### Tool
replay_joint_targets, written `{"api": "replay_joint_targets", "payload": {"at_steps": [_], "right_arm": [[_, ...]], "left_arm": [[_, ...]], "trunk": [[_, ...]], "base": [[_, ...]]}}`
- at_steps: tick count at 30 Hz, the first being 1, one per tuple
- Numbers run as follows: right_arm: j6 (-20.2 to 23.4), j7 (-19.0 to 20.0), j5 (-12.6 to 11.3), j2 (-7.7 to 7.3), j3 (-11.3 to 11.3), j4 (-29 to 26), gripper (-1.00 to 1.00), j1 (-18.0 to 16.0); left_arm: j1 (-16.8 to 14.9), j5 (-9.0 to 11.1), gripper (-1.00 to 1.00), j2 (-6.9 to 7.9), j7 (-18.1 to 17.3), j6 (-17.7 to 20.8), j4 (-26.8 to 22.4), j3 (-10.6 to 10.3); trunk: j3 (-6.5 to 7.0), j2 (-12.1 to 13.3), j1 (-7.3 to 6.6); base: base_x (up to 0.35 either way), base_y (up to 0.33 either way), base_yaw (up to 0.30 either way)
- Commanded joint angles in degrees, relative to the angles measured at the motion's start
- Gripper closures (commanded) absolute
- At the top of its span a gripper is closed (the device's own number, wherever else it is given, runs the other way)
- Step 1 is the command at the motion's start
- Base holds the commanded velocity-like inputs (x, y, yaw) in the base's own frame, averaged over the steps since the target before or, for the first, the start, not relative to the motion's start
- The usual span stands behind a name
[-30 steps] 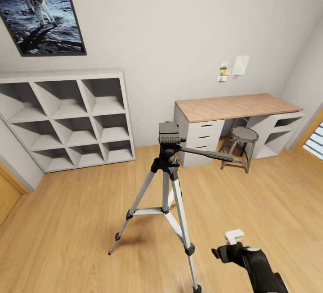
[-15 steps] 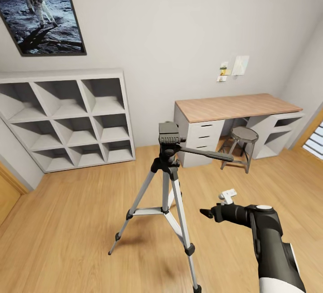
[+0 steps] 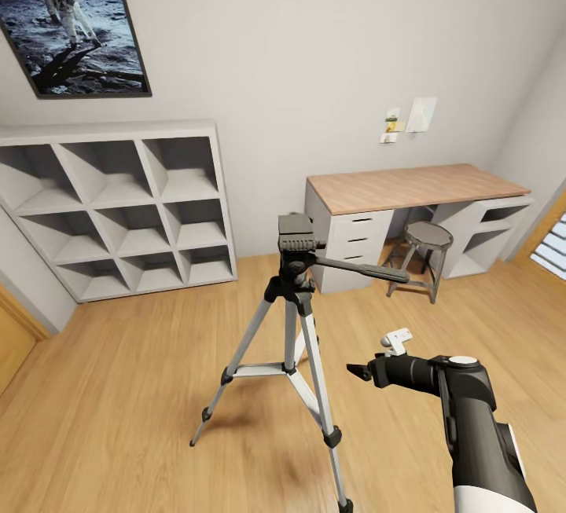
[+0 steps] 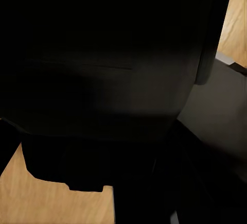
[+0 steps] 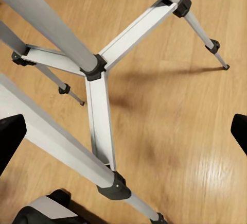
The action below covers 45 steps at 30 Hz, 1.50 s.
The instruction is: Attach the digital camera to the camera tripod in the bedroom.
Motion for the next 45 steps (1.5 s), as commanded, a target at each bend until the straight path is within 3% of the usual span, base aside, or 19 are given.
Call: {"api": "replay_joint_targets", "payload": {"at_steps": [1, 20, 28, 31, 36, 45], "right_arm": [[0.37, 0.53, 0.42, 0.05, -0.17, -0.08, -1.0, -0.08], [0.46, 0.89, 0.32, -0.35, -0.32, -0.08, -1.0, -0.08], [0.32, 7.89, 0.34, -0.9, -0.12, -0.08, -1.0, -0.08], [0.2, 9.77, 0.41, -0.98, 0.41, -0.08, -1.0, -0.08], [0.19, 10.1, 0.54, -0.45, 5.04, 0.19, -1.0, -0.08], [0.19, 10.0, 0.59, -0.18, 5.52, 1.13, -1.0, -0.08]], "left_arm": [[-0.02, 0.42, 1.0, 0.04, 0.01, 0.1, -0.13, -0.42], [-0.02, 0.25, 1.0, 0.02, -0.06, 0.09, -0.14, -0.48], [-0.02, 0.27, 1.0, 0.06, -0.06, 0.07, 0.04, -0.52], [-0.02, 0.27, 1.0, 0.1, -0.06, 0.07, 0.12, -0.56], [-0.02, 0.28, 1.0, 0.09, -0.06, 0.07, 0.17, -0.56], [-0.02, 0.28, 1.0, 0.1, -0.06, 0.06, 0.17, -0.56]], "trunk": [[-0.11, -0.11, 0.03], [-0.11, -0.11, 0.03], [-0.11, -0.11, 0.03], [-0.11, -0.11, 0.03], [-0.11, -0.11, 0.03], [-0.11, -0.11, 0.03]], "base": [[0.0, 0.0, 0.0], [0.033, 0.07, 0.0], [0.0, 0.001, 0.0], [0.0, 0.0, 0.0], [0.0, 0.0, 0.0], [0.0, 0.0, 0.0]]}}
